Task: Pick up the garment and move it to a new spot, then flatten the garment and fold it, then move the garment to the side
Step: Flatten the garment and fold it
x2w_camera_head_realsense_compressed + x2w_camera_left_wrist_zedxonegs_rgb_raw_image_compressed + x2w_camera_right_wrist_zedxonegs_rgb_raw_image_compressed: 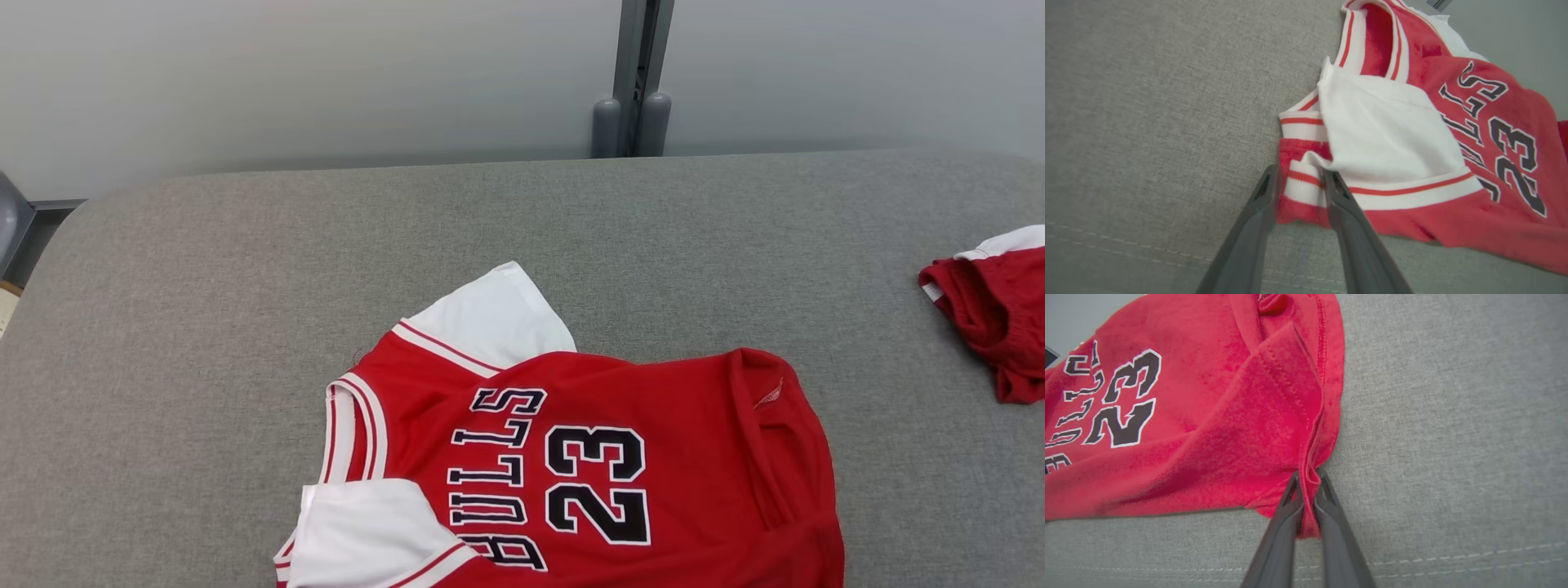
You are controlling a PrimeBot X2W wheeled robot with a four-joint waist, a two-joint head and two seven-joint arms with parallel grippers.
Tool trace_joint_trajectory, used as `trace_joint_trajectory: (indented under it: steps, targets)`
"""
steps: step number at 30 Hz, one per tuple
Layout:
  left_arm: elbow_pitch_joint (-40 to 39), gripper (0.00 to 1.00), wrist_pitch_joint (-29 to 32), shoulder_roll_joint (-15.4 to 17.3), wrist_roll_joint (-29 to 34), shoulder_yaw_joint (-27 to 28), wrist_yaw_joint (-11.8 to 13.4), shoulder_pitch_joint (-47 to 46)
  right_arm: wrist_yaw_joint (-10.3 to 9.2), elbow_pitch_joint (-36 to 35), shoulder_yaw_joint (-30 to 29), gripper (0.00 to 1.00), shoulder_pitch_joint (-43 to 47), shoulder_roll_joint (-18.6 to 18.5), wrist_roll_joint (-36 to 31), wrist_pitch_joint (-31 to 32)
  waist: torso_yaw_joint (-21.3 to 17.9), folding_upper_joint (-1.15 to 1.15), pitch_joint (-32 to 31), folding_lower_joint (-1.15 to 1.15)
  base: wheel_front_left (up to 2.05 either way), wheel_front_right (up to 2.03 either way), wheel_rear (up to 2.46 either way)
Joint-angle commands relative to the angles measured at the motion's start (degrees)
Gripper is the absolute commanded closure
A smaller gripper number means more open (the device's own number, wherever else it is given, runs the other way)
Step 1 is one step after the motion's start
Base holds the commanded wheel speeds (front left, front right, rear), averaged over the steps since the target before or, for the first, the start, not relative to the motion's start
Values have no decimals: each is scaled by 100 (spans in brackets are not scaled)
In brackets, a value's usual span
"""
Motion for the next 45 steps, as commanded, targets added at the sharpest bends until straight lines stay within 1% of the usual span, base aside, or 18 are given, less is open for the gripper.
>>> trace_joint_trajectory:
  steps: [1, 4, 6, 7, 10, 15, 20, 28, 32, 35, 36, 38, 41, 45]
  targets:
    - [-67, 0, -77, 71, 68, 66, 44, -104, -1, -80, -8, 0, -82, -28, 16, -53, -29, 0, -24, 0, 0, 0, 0]
    - [-211, 0, -287, 88, 175, 141, 141, -136, 0, -336, 7, 0, -111, -22, -48, -149, -98, 0, -78, 0, 0, 0, 0]
    - [-355, 0, -493, 144, 327, 203, 249, -192, 0, -632, -14, 0, -146, -23, -137, -211, -143, 0, -100, 0, 0, 0, 0]
    - [-449, 0, -605, 104, 363, 229, 298, -197, 0, -787, -44, 0, -158, -24, -196, -241, -162, 0, -112, 0, 0, 0, 0]
    - [-726, 0, -906, 142, 580, 325, 474, -270, 0, -1284, -173, 0, -240, -21, -397, -261, -222, 0, -140, 0, 0, 0, 0]
    - [-1185, 0, -1162, 265, 957, 448, 744, -388, 0, -1853, -353, 0, -498, -14, -744, -197, -311, 0, -180, 0, 0, 0, 0]
    - [-1422, 0, -1150, 353, 1121, 440, 865, -400, 0, -2029, -378, 0, -652, -11, -875, -83, -332, 0, -192, 0, 0, 0, 0]
    - [-1491, 0, -1076, 352, 1139, 359, 909, -340, 0, -1980, -346, 0, -587, -9, -737, -130, -311, 0, -130, 0, 0, 0, 0]
    - [-1565, 0, -954, 497, 1266, 200, 760, -673, 0, -2002, -388, 0, -637, -8, -688, -154, -263, 0, 4, 0, 0, 0, 0]
    - [-1566, 0, -755, 631, 1340, -11, 513, -1251, 0, -2060, -405, 0, -749, -8, -678, -156, -227, 0, 221, 0, 0, 0, 0]
    - [-1566, 0, -755, 631, 1340, -11, 513, -1251, 0, -2060, -405, 0, -749, -8, -678, -156, -227, 0, 221, 0, 0, 0, 0]
    - [-1501, 0, -580, 704, 1415, -193, 288, -1830, 0, -2099, -408, 0, -851, -8, -674, -161, -228, 0, 426, 0, 0, 0, 0]
    - [-1279, 0, -164, 719, 1500, -563, -98, -2814, 0, -2190, -414, 0, -1047, -7, -707, -191, -270, 0, 807, 0, 0, 0, 0]
    - [-632, 0, 459, 596, 1572, -1102, -647, -4123, 0, -2275, -412, 0, -1291, -8, -694, -259, -376, 0, 1278, 0, 0, 0, 0]
